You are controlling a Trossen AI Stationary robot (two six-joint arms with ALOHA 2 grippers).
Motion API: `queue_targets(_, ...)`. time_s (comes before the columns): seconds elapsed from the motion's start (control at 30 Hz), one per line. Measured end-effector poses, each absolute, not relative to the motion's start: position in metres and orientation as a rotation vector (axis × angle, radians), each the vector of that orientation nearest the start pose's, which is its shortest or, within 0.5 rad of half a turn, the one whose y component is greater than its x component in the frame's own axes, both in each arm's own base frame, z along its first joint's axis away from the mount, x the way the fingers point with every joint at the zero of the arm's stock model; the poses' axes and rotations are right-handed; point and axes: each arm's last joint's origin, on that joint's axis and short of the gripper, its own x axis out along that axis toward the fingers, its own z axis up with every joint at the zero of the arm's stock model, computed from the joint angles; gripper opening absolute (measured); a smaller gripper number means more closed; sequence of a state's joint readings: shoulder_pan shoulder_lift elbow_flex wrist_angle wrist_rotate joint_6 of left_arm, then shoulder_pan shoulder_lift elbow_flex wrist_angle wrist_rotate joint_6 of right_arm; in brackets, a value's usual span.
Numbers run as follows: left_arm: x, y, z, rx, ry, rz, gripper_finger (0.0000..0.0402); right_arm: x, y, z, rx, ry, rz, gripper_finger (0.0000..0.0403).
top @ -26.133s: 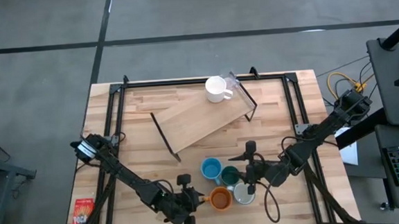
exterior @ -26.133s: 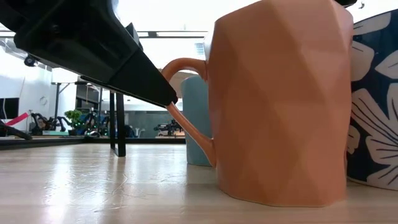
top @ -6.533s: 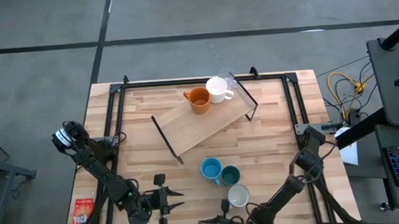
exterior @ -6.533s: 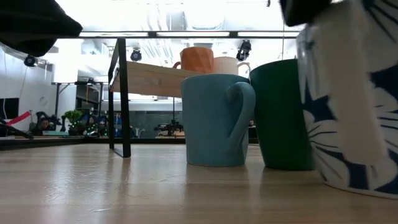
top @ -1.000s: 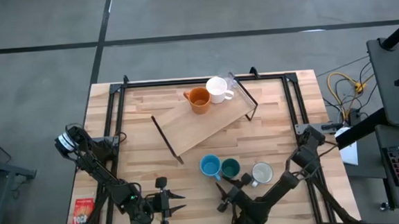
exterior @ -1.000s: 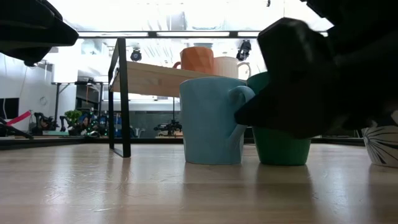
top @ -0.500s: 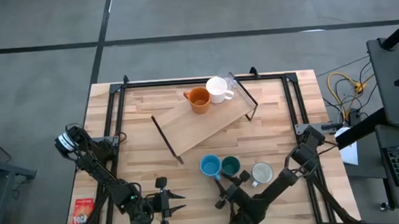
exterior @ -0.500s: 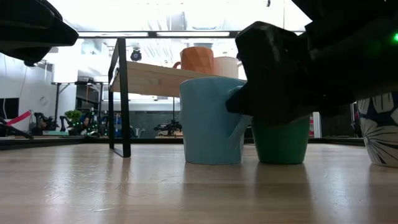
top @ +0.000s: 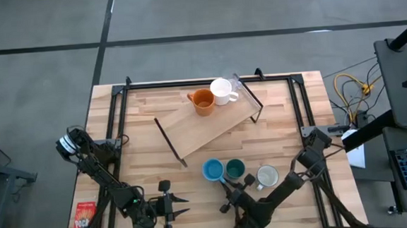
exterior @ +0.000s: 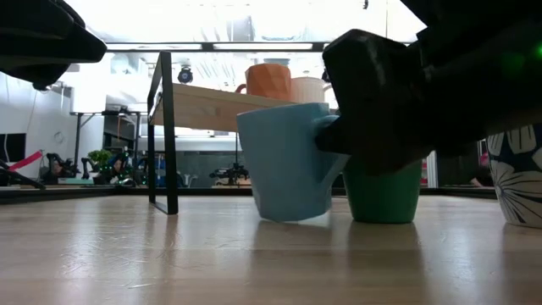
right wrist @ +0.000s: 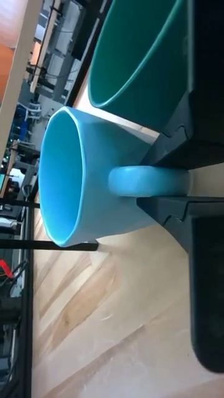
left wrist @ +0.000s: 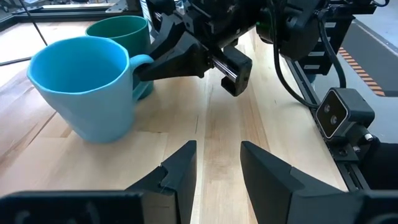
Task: Stack small to large cups/mugs on shelf
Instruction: Put the blue mug on the shelf
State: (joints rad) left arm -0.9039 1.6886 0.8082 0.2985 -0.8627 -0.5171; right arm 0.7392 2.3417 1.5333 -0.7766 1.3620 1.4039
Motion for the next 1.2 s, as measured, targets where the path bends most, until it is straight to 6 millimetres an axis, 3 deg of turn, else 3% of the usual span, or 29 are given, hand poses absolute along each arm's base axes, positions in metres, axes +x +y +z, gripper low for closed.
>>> queue_targets(0.17,0.219,-0.242,0.167,-0.062,0.366,0.053,0.0111,0.328,0.273,0.094,-0.034,0.264,-0.781,0.0036)
queue_targets(0.3,0.219,-0.243,0.167,-0.063,0.369,0.046,0.0111,0.335,0.290,0.114,0.000,0.243,-0.751,0.0036)
queue_targets(0.53,0.219,-0.243,0.167,-0.064,0.372,0.041,0.0111,0.348,0.322,0.171,-0.073,0.175,-0.706,0.0036)
queue_targets(0.7,0.218,-0.243,0.167,-0.064,0.374,0.038,0.0111,0.352,0.326,0.215,-0.174,0.173,-0.713,0.0036)
queue_targets(0.87,0.218,-0.243,0.167,-0.065,0.374,0.037,0.0111,0.351,0.305,0.266,-0.248,0.147,-0.771,0.0036)
queue_targets(1.03,0.218,-0.243,0.167,-0.065,0.374,0.036,0.0111,0.350,0.254,0.317,-0.152,0.120,-0.865,0.0036)
queue_targets(1.2,0.218,-0.243,0.167,-0.065,0.375,0.036,0.0111,0.354,0.207,0.343,0.010,0.138,-0.951,0.0036)
